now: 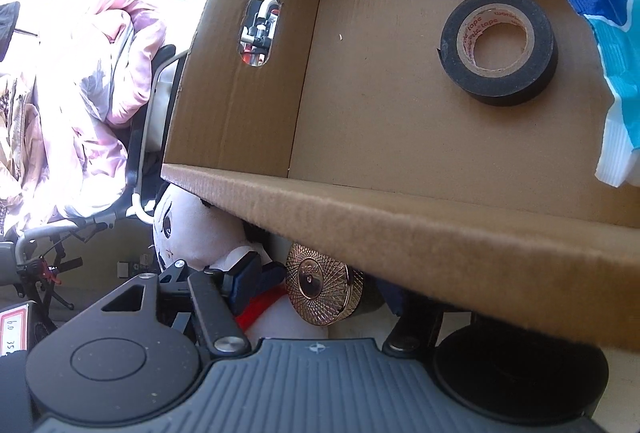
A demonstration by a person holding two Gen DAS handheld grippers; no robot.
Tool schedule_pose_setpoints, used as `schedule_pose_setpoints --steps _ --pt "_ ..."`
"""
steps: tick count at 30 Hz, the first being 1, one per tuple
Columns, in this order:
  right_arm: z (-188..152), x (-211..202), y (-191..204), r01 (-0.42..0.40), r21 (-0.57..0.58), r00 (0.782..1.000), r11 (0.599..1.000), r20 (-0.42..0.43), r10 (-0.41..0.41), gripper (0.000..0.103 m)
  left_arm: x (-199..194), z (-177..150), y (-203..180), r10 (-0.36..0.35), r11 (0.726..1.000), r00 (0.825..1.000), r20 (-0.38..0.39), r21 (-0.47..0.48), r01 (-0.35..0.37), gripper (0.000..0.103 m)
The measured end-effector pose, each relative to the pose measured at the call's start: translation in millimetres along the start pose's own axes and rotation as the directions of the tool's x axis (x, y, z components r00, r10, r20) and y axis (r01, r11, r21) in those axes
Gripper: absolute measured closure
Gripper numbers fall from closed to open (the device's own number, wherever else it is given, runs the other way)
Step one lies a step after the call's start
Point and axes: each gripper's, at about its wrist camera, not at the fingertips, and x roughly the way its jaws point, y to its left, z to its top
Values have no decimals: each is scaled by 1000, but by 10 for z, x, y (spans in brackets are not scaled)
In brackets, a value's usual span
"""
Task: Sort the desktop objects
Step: 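Close the right gripper on the copper tin's edge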
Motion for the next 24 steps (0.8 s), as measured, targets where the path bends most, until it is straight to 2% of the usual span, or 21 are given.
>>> schedule_pose_setpoints --steps 14,24 --pt "-235 -284 -106 113 46 994 993 4 -113 38 -117 -79 -205 -106 994 993 54 44 104 1" --pt "-438 -589 -152 212 85 976 974 38 -216 38 -194 -123 -464 -224 973 969 108 72 217 3"
